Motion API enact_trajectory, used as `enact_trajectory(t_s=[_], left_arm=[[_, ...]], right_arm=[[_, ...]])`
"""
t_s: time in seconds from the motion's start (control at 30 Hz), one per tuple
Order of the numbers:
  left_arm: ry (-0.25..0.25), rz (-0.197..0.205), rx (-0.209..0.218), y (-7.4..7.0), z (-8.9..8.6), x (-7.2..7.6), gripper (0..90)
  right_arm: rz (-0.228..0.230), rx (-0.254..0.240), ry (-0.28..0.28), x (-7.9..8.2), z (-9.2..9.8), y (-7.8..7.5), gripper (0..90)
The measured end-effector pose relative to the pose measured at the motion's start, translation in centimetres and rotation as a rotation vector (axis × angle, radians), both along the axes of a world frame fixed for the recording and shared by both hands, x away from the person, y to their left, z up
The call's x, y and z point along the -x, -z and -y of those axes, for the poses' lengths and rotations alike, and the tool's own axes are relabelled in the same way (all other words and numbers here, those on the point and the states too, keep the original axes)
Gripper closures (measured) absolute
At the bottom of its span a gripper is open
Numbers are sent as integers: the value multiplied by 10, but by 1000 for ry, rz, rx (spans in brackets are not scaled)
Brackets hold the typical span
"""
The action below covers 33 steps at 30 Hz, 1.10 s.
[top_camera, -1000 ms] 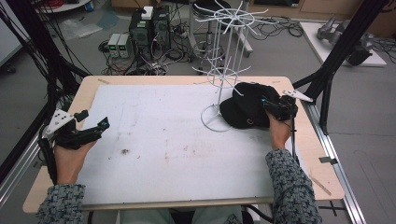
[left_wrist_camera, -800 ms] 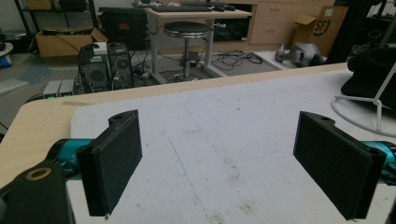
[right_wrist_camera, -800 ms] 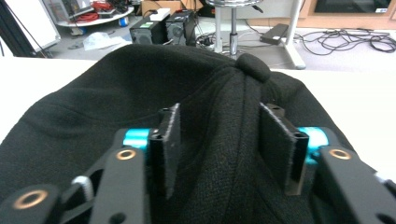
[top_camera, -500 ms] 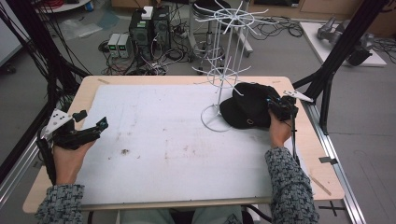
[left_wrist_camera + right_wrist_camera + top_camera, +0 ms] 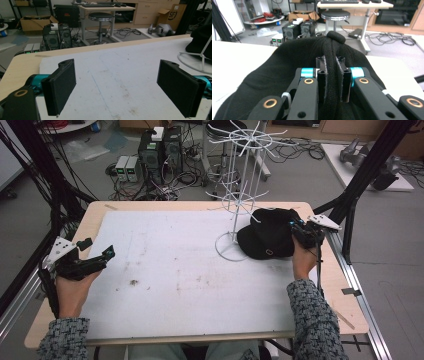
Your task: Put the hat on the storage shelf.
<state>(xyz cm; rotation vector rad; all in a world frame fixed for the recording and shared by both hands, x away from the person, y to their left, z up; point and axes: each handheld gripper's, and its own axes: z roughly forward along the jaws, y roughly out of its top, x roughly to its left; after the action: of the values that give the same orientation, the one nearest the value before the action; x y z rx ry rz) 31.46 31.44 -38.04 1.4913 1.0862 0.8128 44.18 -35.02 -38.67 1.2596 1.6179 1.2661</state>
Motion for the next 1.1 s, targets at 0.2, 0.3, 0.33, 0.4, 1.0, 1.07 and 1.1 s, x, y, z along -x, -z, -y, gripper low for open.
enact_trajectory(t_s=[0.2, 0.3, 0.33, 0.4, 1.0, 1.07, 1.1], left_arm=[[0, 2, 3, -1, 0, 0, 158], [0, 2, -1, -1, 0, 1, 158], [-1, 3, -2, -1, -1, 1, 158], [-3, 4, 3, -2, -1, 1, 158], [-2, 7, 4, -3, -1, 2, 158], [-3, 8, 4, -3, -1, 2, 158], [-3, 8, 5, -3, -1, 2, 158]], right_arm=[[70, -13, -25, 11, 6, -12, 826], [110, -25, -44, 15, 10, -18, 826], [110, -25, -44, 15, 10, -18, 826], [138, -33, -52, 21, 14, -24, 826], [285, -100, -73, 56, 48, -51, 825], [316, -115, -82, 61, 54, -56, 823], [327, -120, -87, 63, 56, -58, 823]])
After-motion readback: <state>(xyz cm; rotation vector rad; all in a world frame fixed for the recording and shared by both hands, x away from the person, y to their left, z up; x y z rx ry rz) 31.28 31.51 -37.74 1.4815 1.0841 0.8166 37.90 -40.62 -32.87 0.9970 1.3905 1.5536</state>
